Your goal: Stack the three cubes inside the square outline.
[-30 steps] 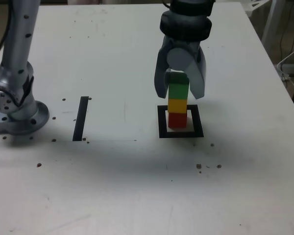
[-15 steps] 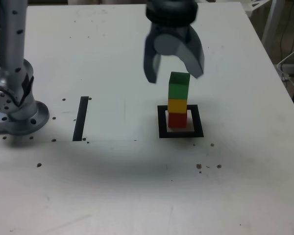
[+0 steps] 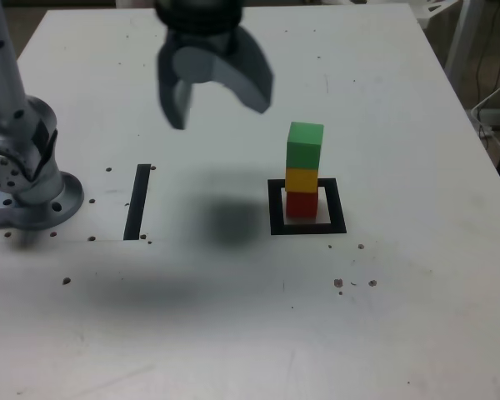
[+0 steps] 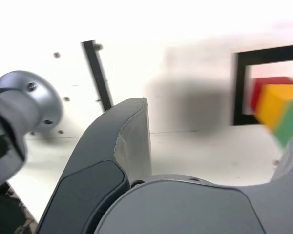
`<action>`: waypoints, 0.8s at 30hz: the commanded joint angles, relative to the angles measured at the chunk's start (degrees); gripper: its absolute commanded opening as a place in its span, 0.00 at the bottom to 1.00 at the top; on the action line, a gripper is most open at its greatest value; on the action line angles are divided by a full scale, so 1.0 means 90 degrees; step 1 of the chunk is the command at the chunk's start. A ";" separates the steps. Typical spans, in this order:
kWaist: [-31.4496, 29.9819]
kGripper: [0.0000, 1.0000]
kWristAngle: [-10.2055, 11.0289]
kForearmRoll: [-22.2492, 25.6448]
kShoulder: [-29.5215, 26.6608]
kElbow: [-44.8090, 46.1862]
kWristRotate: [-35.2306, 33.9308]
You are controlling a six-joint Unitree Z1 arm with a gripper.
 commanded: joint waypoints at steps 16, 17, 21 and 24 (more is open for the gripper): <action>-0.0008 0.99 -0.0252 -0.1324 -0.0805 0.2675 -0.0410; -0.0008 0.99 -0.0253 -0.1346 -0.0829 0.2731 -0.0422; -0.0008 0.99 -0.0259 -0.1416 -0.0893 0.2883 -0.0469; -0.0008 0.99 -0.0263 -0.1469 -0.0901 0.2960 -0.0522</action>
